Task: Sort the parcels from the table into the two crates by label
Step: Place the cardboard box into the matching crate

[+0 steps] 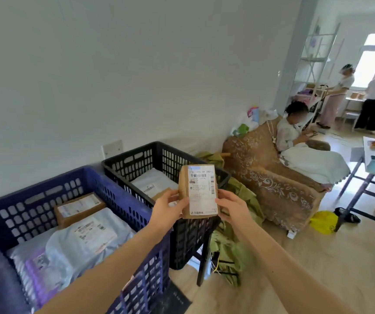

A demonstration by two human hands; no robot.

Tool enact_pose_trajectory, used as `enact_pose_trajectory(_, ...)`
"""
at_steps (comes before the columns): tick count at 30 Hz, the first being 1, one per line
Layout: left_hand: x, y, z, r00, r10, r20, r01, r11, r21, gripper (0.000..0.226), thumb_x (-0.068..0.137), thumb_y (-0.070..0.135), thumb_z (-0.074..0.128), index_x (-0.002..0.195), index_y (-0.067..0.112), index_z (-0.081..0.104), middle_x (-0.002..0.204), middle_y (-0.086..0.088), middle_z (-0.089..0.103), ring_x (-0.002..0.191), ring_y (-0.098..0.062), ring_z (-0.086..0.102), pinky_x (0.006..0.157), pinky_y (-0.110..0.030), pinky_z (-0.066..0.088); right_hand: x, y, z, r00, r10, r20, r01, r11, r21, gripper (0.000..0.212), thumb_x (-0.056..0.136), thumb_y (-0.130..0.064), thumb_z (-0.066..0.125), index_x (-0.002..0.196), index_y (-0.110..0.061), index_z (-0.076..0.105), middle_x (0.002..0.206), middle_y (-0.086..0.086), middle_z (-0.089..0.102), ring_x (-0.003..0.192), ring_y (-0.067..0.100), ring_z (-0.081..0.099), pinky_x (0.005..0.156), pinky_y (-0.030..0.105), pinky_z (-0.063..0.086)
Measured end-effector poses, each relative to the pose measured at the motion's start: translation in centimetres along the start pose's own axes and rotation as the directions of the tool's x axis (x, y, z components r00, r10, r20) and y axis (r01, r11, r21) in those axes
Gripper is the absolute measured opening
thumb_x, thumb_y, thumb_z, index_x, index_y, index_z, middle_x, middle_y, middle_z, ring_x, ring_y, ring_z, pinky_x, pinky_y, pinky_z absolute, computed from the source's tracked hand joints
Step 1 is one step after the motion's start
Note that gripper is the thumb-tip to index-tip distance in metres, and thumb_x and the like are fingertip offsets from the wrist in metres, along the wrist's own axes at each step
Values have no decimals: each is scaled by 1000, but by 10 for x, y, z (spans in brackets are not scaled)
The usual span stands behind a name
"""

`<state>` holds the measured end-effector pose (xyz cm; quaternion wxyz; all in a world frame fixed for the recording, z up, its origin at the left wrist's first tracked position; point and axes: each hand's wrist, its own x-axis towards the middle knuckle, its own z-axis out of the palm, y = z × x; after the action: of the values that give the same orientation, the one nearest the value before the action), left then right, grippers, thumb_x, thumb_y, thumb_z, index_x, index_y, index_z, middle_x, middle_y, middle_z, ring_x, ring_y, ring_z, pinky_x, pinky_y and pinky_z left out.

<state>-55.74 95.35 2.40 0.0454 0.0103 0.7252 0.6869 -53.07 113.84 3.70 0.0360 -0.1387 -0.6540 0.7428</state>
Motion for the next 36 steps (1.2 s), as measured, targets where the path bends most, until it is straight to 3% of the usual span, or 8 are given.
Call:
enact_pose_trajectory(6,64,12,4,1000,6,-17,-5,999,37,43,90,22,65,131,16,52,123,1,61,100,-14,65,76,-27,57,77,-10,2,995,-47,92,56,994,-92,39,91,-4,58,129,-11,55,118,1,65,101,11,62,70,20,50)
enact_pose_trajectory(9,92,13,6,999,20,-50,-15,994,112,47,90,22,66,134,17,51,128,3,59,105,-17,64,89,-37,56,107,-13,6,988,-70,141,87,989,-116,32,92,0,56,118,-19,57,113,-3,65,95,7,64,70,20,53)
enact_pose_trajectory(14,139,8,6,990,-26,-135,48,986,158,55,86,15,70,137,17,49,130,0,59,107,-20,63,86,-41,57,168,-13,16,975,-93,204,146,954,-262,39,90,-4,62,127,-16,57,125,1,63,112,18,61,98,45,51)
enact_pose_trajectory(19,184,4,14,973,-65,-219,108,976,188,87,84,9,72,150,30,21,113,-5,63,95,-19,66,79,-35,57,235,-14,25,939,-78,336,200,917,-344,42,90,-6,61,130,-18,54,125,-3,62,112,12,59,98,39,51)
enact_pose_trajectory(24,222,-1,24,965,-102,-242,159,960,231,103,81,7,74,151,37,4,92,-4,69,83,-14,66,71,-29,56,294,-17,32,879,19,477,172,920,-353,50,90,-2,61,136,-17,47,115,-7,61,101,12,62,74,25,56)
enact_pose_trajectory(28,248,-10,29,917,-160,-366,245,949,199,90,81,8,74,147,31,19,96,-5,68,87,-18,66,74,-31,57,332,-13,40,849,59,525,185,897,-401,53,87,5,60,135,-14,48,119,1,61,105,17,61,79,29,57)
enact_pose_trajectory(32,264,-23,27,818,-177,-548,338,918,209,53,82,14,74,125,16,44,119,3,53,81,-11,61,81,-40,58,360,-2,47,808,73,585,255,852,-457,54,86,5,62,136,-12,50,123,1,58,105,11,55,69,13,48)
enact_pose_trajectory(36,268,-37,23,778,-179,-602,414,867,277,36,80,27,77,103,13,52,108,1,61,86,-14,64,78,-35,58,375,5,57,757,92,646,353,775,-524,53,87,-1,64,137,-10,50,131,5,57,114,16,54,90,24,46)
